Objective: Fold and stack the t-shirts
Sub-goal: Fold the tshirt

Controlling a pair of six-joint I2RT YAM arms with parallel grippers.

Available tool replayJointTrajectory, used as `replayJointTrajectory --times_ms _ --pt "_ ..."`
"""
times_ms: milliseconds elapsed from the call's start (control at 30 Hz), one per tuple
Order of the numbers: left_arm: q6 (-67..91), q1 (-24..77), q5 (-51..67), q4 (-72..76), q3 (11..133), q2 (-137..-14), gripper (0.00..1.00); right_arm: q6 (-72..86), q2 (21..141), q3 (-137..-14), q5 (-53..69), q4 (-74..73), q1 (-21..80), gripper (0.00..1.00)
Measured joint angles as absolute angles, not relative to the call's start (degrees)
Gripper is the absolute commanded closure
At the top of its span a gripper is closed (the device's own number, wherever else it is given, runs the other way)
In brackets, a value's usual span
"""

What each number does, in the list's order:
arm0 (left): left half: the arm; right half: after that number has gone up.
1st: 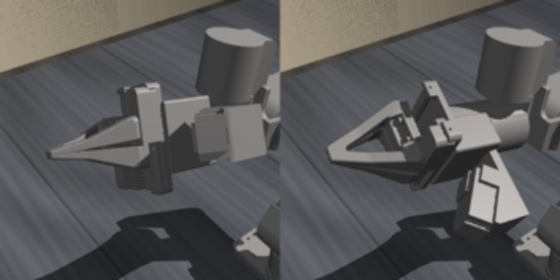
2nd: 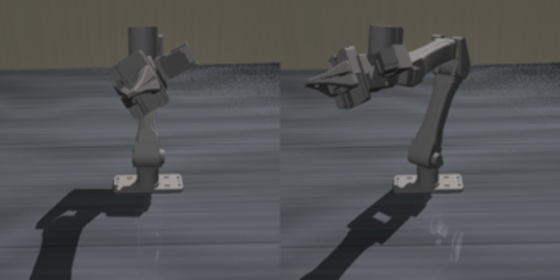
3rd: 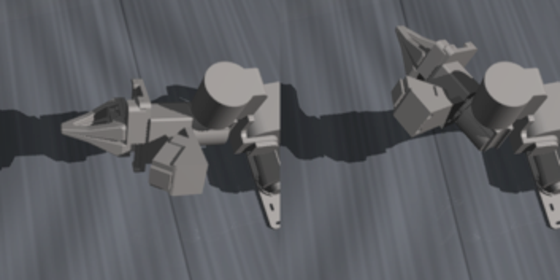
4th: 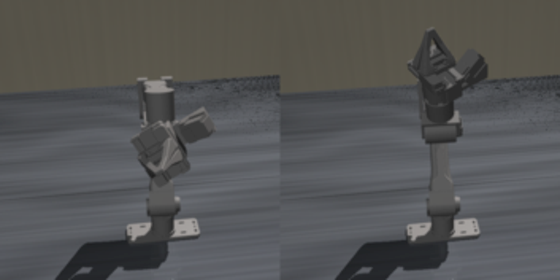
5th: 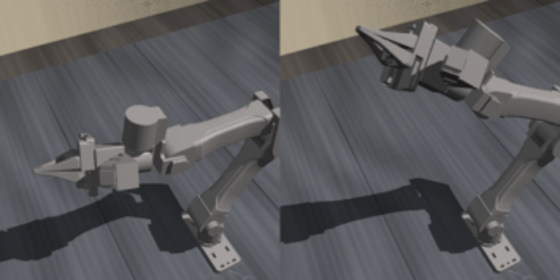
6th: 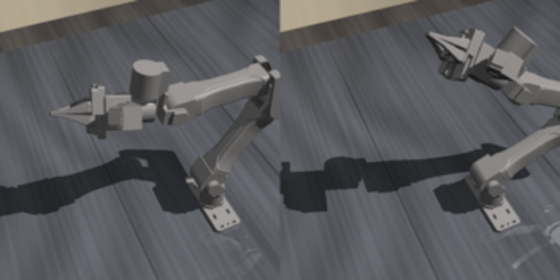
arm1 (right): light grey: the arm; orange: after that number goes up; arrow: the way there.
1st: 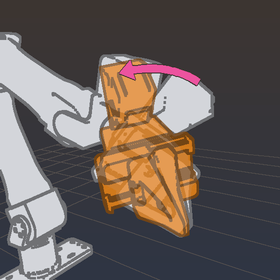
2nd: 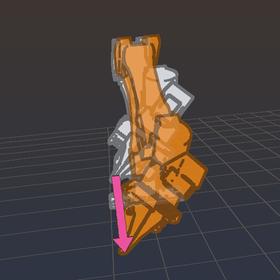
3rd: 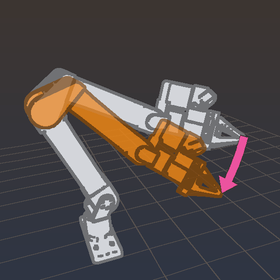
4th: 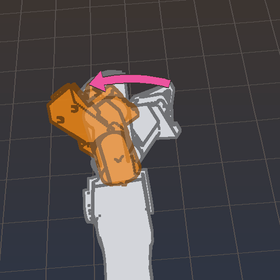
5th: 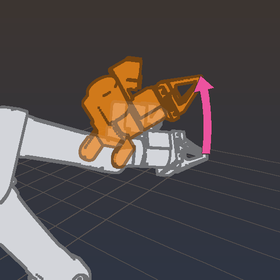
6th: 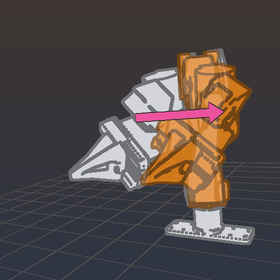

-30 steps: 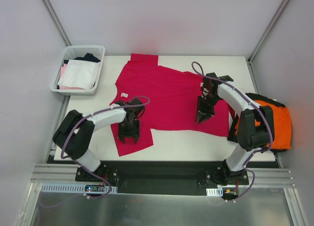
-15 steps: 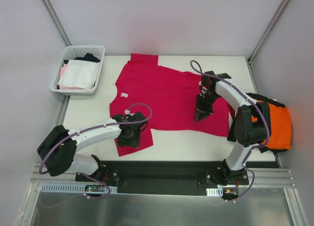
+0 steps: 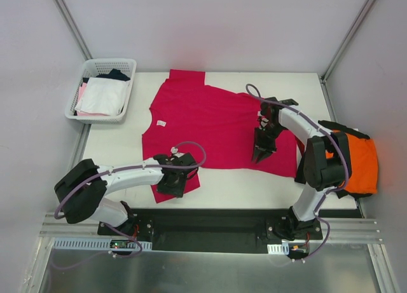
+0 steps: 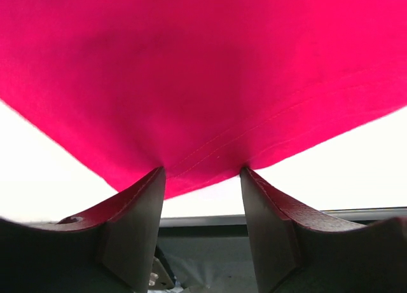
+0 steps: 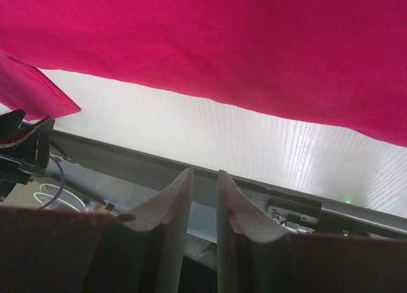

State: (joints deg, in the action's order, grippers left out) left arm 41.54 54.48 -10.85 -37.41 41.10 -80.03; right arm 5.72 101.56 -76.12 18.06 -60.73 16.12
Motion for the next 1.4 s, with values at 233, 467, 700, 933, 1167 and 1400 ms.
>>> replayJointTrajectory --times_ms 233,467,700,933,1167,1400 --pt "38.33 55.2 -10.79 -33.65 43.94 -83.57 0.5 5.72 100.07 -72.9 18.0 -60.58 16.16 0.75" --pt "37.15 55.2 -10.81 -31.62 44.03 -83.79 0.5 5.72 97.6 -71.55 17.8 -60.16 16.16 0.75" --pt "36.88 55.2 -10.81 -31.51 44.03 -83.79 0.51 5.67 96.95 -70.94 17.41 -60.01 16.16 0.75" --pt "38.09 55.53 -11.14 -31.27 43.9 -83.77 0.99 5.06 96.75 -70.41 17.37 -59.83 16.16 0.75" --pt "39.46 55.55 -12.19 -31.77 43.88 -83.77 0.99 4.93 96.92 -70.54 17.39 -59.83 16.16 0.76" --pt "39.64 55.53 -14.04 -33.32 44.05 -83.77 1.0 4.82 97.8 -70.78 17.39 -59.79 16.16 0.76"
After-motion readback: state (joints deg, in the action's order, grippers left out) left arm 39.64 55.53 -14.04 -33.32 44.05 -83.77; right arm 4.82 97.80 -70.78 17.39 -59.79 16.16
